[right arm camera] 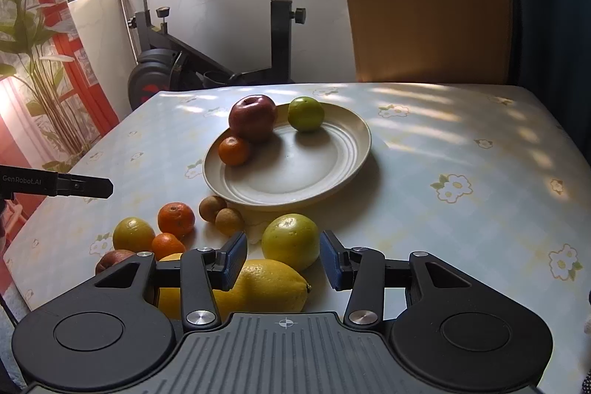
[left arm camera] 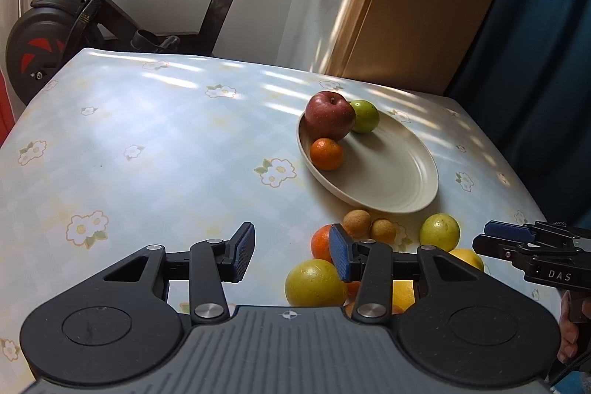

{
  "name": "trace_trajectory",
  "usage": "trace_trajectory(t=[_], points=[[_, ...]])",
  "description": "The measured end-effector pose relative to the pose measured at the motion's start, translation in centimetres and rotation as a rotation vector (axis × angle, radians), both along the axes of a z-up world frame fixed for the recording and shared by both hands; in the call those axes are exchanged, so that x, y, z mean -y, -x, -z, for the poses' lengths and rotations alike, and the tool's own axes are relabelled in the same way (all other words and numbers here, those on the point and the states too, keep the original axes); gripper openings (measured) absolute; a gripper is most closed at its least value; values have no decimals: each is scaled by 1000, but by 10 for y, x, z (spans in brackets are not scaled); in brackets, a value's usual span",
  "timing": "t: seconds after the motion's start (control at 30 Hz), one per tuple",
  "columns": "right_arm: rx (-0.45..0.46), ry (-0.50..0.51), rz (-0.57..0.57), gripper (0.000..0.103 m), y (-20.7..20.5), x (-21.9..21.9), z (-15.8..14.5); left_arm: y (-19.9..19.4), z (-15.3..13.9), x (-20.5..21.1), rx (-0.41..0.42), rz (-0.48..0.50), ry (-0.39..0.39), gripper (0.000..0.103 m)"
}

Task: Organize fruits
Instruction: 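Open both grippers on the plate and withdraw both tools, then move the left tool to a green citrus fruit while the right tool approaches another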

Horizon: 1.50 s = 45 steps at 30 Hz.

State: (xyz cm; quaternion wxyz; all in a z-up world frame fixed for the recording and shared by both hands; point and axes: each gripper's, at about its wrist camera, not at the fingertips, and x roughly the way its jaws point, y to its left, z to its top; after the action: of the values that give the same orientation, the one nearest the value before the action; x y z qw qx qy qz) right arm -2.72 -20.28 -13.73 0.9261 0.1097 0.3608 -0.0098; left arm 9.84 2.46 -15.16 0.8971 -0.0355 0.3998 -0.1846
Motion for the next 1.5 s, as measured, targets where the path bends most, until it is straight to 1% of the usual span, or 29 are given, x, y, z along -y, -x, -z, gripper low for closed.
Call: trace_trajectory(t=[0.3, 0.47, 0.93, 1.23, 1.5], points=[[-8, -9, -8, 41, 1, -5, 3, 6, 1, -10, -21, -54, 18, 47], [-11, -13, -10, 41, -1, -6, 5, 11, 2, -6, -14, -48, -7, 47], [-6, -3, -4, 41, -1, -5, 8, 17, 6, -3, -19, -31, -9, 47], [-12, 27, -20, 41, -15, -1, 13, 16, 6, -3, -10, -56, 13, 47], [-47, 16, -26, 42, -33, 3, 25, 11, 7, -6, -6, -101, 29, 47]])
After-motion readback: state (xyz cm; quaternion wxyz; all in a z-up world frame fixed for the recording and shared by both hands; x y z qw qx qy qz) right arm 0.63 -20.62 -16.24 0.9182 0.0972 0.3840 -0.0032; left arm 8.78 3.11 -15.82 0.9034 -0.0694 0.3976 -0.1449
